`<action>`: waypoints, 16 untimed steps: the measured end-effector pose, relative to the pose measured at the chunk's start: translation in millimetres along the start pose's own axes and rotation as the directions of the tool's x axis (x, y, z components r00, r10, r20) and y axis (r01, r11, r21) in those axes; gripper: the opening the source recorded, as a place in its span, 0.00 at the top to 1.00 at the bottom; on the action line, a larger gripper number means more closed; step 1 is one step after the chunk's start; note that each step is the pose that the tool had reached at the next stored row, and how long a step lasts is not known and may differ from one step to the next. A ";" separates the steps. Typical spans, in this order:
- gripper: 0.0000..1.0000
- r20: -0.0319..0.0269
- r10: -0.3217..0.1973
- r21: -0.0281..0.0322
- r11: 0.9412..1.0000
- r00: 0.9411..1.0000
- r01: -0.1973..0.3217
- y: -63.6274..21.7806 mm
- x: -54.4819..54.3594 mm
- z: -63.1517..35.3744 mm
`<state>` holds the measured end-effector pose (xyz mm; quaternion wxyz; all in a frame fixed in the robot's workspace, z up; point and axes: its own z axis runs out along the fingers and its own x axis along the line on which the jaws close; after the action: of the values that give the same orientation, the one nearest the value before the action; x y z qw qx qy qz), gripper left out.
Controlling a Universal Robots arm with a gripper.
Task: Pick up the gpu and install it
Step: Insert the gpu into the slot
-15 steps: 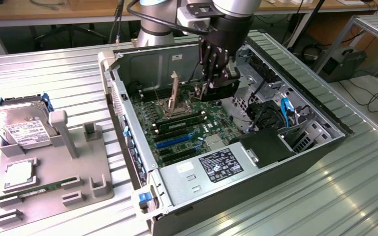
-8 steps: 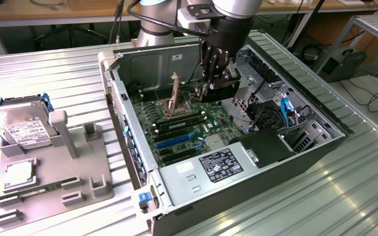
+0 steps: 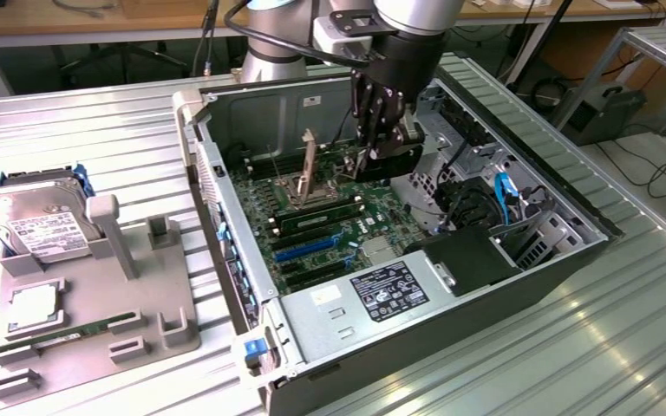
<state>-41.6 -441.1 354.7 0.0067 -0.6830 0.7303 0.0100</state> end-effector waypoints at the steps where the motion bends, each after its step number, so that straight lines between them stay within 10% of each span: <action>1: 0.73 0.000 0.000 0.000 1.000 1.000 0.000 0.0 0.3 0.1; 16: 0.73 0.000 0.000 0.000 1.000 1.000 0.000 -0.2 4.2 2.2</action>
<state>-41.7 -445.3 352.4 0.0067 -0.6830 0.7303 0.0100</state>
